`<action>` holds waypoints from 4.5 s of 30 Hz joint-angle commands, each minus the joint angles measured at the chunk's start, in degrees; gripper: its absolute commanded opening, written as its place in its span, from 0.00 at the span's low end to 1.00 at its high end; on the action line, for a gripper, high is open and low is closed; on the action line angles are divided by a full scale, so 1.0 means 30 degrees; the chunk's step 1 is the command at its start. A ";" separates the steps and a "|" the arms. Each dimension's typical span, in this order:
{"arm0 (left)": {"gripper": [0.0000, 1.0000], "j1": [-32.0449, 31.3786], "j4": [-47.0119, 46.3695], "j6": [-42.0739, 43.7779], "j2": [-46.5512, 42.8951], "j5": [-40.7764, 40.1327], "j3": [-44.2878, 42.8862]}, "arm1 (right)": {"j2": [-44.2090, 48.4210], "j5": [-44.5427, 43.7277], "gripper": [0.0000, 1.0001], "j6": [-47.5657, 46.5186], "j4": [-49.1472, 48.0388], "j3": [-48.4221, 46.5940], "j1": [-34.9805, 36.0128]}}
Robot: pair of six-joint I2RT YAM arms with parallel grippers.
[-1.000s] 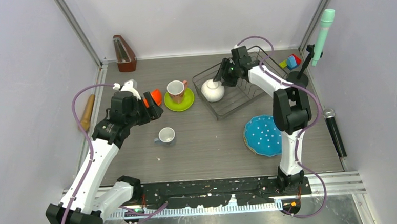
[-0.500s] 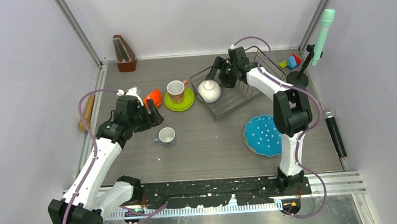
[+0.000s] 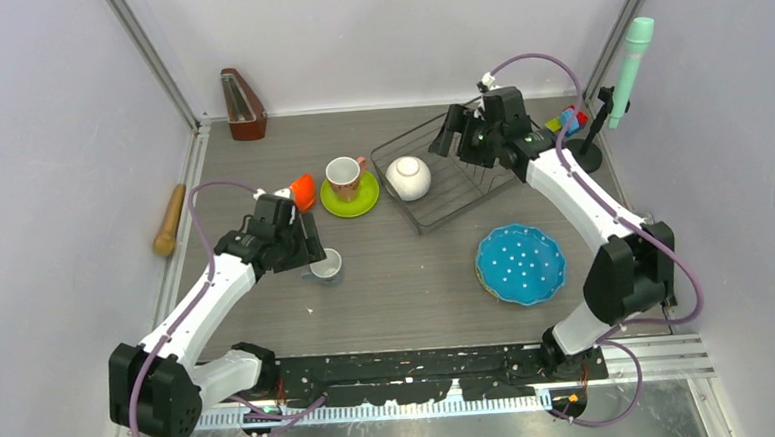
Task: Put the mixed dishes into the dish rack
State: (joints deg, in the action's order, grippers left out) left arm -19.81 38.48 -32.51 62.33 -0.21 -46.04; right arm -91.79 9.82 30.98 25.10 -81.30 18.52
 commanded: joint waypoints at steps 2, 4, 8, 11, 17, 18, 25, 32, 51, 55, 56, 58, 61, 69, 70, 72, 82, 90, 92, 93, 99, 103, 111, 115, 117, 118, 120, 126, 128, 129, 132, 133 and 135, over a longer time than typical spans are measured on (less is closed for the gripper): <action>0.65 -0.0191 -0.1652 0.0376 0.0632 -0.0640 0.0119 | 0.2345 -0.1705 0.87 -0.1347 0.1186 0.1238 0.0007; 0.64 -0.0192 -0.1757 0.0353 0.0790 -0.0502 0.0116 | 0.2873 -0.2789 0.87 -0.1361 0.2114 0.1341 0.0007; 0.63 -0.0573 -0.1728 0.0423 -0.0090 -0.1242 -0.0019 | 0.4401 -0.7738 0.90 0.0391 0.4784 0.1904 -0.0104; 0.64 -0.1657 -0.1842 0.1011 -0.1167 -0.2538 -0.0507 | 0.6551 -0.9128 0.91 0.1375 0.6032 0.3583 -0.0284; 0.64 -0.4356 -0.1016 0.1119 -0.0149 -0.3741 -0.3125 | 0.8991 -0.8693 0.85 0.3069 0.8633 0.6633 -0.2482; 0.64 -0.4609 -0.1158 0.0998 -0.0014 -0.3703 -0.3211 | 0.9115 -0.8196 0.84 0.3525 0.8687 0.6934 -0.3113; 0.64 -0.6152 -0.3802 0.0770 -0.0148 -0.2700 -0.2290 | 0.7864 -0.7747 0.79 0.7279 0.9035 0.7449 -0.5791; 0.63 -0.6784 -0.6480 0.0601 -0.1643 -0.1200 -0.0198 | 0.5290 -0.5800 0.73 1.0334 0.7284 0.8058 -0.8444; 0.66 -0.6784 -0.7242 0.1450 -0.2660 -0.1191 0.0917 | -0.0151 -0.0911 0.62 1.4149 0.6267 0.8181 -0.9602; 0.67 -0.6784 -0.7371 0.1593 -0.2888 -0.1524 0.1226 | -0.0839 -0.0862 0.39 1.4082 0.7252 0.8057 -0.9588; 0.67 -0.6784 -0.7413 0.1629 -0.2902 -0.1576 0.1314 | -0.0956 -0.0853 0.28 1.3946 0.7411 0.8042 -0.9599; 0.67 -0.6803 -0.7490 0.1609 -0.2958 -0.1711 0.1421 | -0.1145 -0.0826 0.23 1.3881 0.7810 0.8018 -0.9602; 0.67 -0.6784 -0.7624 0.1603 -0.2829 -0.1723 0.1475 | -0.0970 -0.0699 0.17 1.3936 0.8059 0.8007 -0.9626; 0.65 -0.6839 -0.8963 0.1109 -0.1375 0.0484 0.1010 | 0.1259 0.1214 0.00 1.4473 0.7531 0.7822 -0.9521; 0.65 -0.6967 -0.9520 0.0847 -0.1112 0.0941 0.1097 | 0.1499 0.1370 0.00 1.4510 0.7590 0.7734 -0.9406; 0.65 -0.7598 -1.1387 0.0295 -0.0594 0.1110 0.1334 | 0.2276 0.1620 0.00 1.4858 0.7671 0.7650 -0.9226; 0.69 -1.1906 -1.7912 0.0460 0.5695 -0.1002 -0.0657 | 0.5381 0.3798 0.00 1.7367 0.5249 0.9730 -0.8746; 0.69 -1.3845 -2.0579 0.1167 1.1313 -0.1357 -0.4292 | 0.6500 0.4411 0.01 1.7648 0.5284 0.9852 -0.8431; 0.67 -1.3848 -2.0936 0.0813 1.2393 -0.1275 -0.4903 | 0.6648 0.4451 0.00 1.7651 0.5274 0.9870 -0.8368; 0.65 -1.3878 -2.0879 0.0656 1.2877 -0.1238 -0.5172 | 0.6683 0.4470 0.00 1.7666 0.5267 0.9894 -0.8334; 0.63 -1.3875 -2.0499 0.0508 1.4589 -0.1178 -0.6054 | 0.6983 0.4668 0.00 1.7865 0.5155 1.0133 -0.8019; 0.66 -1.3857 -1.9749 0.0411 1.4997 -0.2026 -0.6254 | 0.7137 0.4649 0.00 1.7910 0.5156 1.0194 -0.7940; 0.35 -1.3854 -2.0859 -0.0171 1.5245 -0.0455 -0.6044 | 0.7377 0.4458 0.00 1.7734 0.5602 1.0110 -0.7845; 0.00 -1.3846 -2.1087 0.0578 1.4538 -0.0695 -0.5359 | 0.7526 0.3946 0.01 1.7229 0.6246 0.9474 -0.7845; 0.00 -1.3845 -2.1533 0.0801 1.4018 -0.0761 -0.4885 | 0.7688 0.3542 0.16 1.7075 0.6793 0.9207 -0.7845; 0.00 -1.3859 -2.1689 0.0929 1.3754 -0.0778 -0.4712 | 0.7848 0.3139 0.36 1.6967 0.6976 0.9071 -0.7859; 0.00 -1.3866 -2.1746 0.0989 1.3262 -0.0684 -0.4512 | 0.8190 0.2225 0.67 1.6599 0.7650 0.8582 -0.7850; 0.00 -1.3863 -2.0676 0.0677 1.1418 -0.0023 -0.4360 | 0.8924 -0.0100 0.85 1.4203 0.9362 0.6296 -0.7866; 0.00 -1.3845 -1.9596 0.0732 1.0591 -0.0019 -0.4548 | 0.8980 -0.0662 0.87 1.2935 0.9896 0.5316 -0.7862; 0.00 -1.3848 -1.8898 0.0888 1.0198 -0.0107 -0.4721 | 0.9035 -0.0826 0.88 1.1982 1.0041 0.4771 -0.7868; 0.00 -1.3852 -1.6221 0.1778 0.8942 -0.0921 -0.5662 | 0.9165 -0.0931 0.88 0.9247 0.9731 0.3859 -0.7865; 0.00 -1.3824 -1.5129 0.2088 0.8622 -0.1344 -0.6077 | 0.9308 -0.0989 0.88 0.8791 0.9582 0.3528 -0.7855; 0.00 -1.3704 -1.3110 0.2784 0.8090 -0.2157 -0.7304 | 0.9621 -0.1070 0.88 0.7652 0.9001 0.3363 -0.7849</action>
State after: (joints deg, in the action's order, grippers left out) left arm -61.23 -4.14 -27.00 94.43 -3.03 -58.98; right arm -65.45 9.21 64.71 53.08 -67.94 -5.26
